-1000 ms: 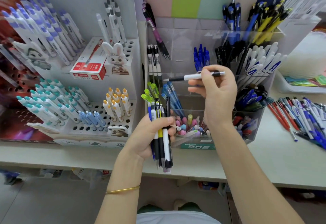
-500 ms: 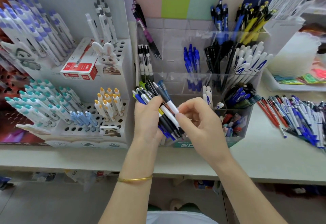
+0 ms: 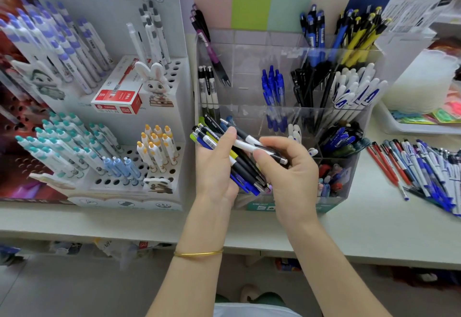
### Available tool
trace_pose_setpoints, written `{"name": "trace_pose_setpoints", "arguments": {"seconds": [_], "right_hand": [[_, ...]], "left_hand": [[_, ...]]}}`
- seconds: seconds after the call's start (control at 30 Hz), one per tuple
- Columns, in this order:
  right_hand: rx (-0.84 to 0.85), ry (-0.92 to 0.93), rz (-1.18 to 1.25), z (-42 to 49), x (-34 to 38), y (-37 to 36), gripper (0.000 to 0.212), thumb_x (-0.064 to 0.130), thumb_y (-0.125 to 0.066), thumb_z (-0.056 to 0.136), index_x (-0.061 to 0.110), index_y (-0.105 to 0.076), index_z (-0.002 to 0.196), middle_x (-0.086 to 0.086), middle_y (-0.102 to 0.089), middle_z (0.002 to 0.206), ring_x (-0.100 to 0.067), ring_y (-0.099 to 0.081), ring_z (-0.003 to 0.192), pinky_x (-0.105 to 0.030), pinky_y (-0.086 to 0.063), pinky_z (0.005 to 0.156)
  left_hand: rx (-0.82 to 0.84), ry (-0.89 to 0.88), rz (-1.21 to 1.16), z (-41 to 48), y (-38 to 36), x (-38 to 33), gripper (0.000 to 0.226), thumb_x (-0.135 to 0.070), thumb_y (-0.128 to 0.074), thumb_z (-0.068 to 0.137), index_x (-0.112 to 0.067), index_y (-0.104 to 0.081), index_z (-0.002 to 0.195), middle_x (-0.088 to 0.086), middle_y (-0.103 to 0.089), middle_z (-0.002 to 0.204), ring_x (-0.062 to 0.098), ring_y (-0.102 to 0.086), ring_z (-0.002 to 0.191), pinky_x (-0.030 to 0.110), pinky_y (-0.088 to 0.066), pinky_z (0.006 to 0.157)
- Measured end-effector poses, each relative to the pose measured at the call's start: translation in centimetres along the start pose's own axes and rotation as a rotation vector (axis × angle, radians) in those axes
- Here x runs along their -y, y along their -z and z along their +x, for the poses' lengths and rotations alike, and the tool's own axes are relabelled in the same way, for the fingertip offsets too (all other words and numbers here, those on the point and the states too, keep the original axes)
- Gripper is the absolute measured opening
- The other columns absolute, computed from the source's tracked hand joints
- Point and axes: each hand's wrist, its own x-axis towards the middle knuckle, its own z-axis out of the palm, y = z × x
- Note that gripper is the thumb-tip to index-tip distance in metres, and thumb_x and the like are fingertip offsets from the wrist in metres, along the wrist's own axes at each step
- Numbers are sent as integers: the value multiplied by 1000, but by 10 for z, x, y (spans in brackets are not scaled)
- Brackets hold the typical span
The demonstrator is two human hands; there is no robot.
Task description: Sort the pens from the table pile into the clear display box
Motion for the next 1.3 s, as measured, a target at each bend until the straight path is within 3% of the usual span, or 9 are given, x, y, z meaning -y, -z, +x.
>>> {"name": "trace_pose_setpoints", "arguments": {"seconds": [0.13,0.27,0.4,0.5,0.57,0.67,0.9,1.1,1.3], "right_hand": [[7,-49,241,7,3,-5,25,7,-72,70,13,-65,93,-1,-66,86,-12,-58,67,-25,-49,62],[139,-89,291,11,6,-8,26,6,-71,73,13,-67,97,2,-70,86,-15,-66,77,-34,-58,72],[82,-104,328,20,10,-14,11,-1,-62,87,9,-64,92,3,-56,59,-7,-48,48,-18,-42,46],[3,-120,548,33,14,-12,17,-10,-58,85,6,-59,91,-4,-60,72,-7,-44,49,-16,-37,46],[-2,-95,602,38,14,-9,19,-10,-59,81,5,-57,92,-7,-62,79,-8,-45,52,-17,-37,47],[-26,-70,606,39,16,-9,16,-8,-59,78,4,-56,88,-6,-61,76,-8,-44,51,-16,-36,45],[-138,-100,668,50,22,-1,26,-13,-57,84,9,-51,95,-12,-68,87,-10,-54,59,-18,-40,50],[-53,-159,703,55,24,-9,22,-7,-47,92,8,-47,108,-9,-68,83,-6,-46,54,-16,-36,47],[-93,-204,485,60,28,-13,20,4,-40,97,16,-50,110,0,-53,71,-7,-45,52,-16,-39,45]], "left_hand": [[12,36,-25,-1,0,-1,52,-21,-65,86,9,-50,125,35,-57,118,41,-62,102,53,-53,86],[144,60,-61,-1,1,-4,44,-28,-65,76,-1,-56,109,19,-65,91,28,-68,78,38,-59,63],[266,91,-18,-1,5,-5,31,-27,-66,74,-8,-53,93,9,-54,74,22,-58,64,36,-56,55],[358,107,61,-2,13,-4,20,-12,-63,84,-6,-50,98,7,-48,66,16,-52,51,28,-51,48],[418,81,108,-1,21,-3,17,-1,-61,88,-5,-51,101,9,-48,66,17,-53,52,27,-51,50],[518,77,144,5,32,-2,13,-3,-59,83,-3,-54,95,8,-50,67,19,-52,58,30,-50,55],[592,108,-143,9,49,-11,36,6,-47,85,-6,-48,119,6,-59,87,12,-55,63,26,-51,58],[668,177,-242,9,52,-13,54,2,-70,75,-7,-49,124,7,-60,90,18,-63,75,32,-56,67],[580,224,-222,9,53,-16,34,-1,-54,82,-10,-51,114,4,-57,79,14,-60,63,35,-58,63]]}}
